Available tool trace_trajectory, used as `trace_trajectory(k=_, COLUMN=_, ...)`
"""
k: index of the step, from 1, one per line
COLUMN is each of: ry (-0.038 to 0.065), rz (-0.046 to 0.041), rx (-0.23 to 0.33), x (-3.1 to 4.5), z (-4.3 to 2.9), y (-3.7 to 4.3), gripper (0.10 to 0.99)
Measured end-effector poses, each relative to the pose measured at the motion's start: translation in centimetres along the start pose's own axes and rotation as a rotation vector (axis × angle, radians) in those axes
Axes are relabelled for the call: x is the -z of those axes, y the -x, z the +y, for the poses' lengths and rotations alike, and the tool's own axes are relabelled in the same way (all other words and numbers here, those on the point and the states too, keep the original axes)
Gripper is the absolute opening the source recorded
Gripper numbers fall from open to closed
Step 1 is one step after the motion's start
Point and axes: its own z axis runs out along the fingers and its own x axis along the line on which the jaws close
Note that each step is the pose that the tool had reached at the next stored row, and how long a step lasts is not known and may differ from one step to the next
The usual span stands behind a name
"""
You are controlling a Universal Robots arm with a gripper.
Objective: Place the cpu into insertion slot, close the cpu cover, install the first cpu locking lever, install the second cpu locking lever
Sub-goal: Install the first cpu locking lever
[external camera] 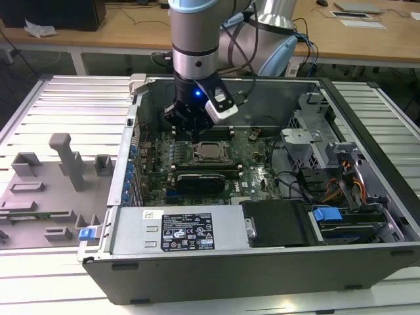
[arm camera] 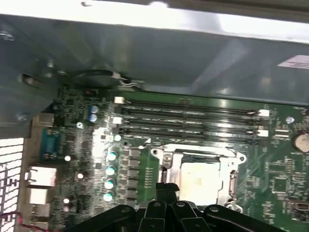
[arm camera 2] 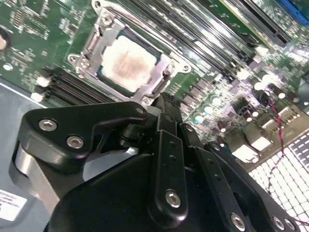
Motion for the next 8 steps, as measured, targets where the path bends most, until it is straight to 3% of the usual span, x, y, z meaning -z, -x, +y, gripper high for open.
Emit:
trace_trajectory(k=5, ry=-0.011, rz=0.0009, rx=-0.003, x=-0.05, z=0.19, y=-1.59, gripper=0.106)
trace_trajectory(k=8, ry=-0.012, rz=0.0006, rx=-0.005, x=-0.05, z=0.28, y=-2.51, gripper=0.106)
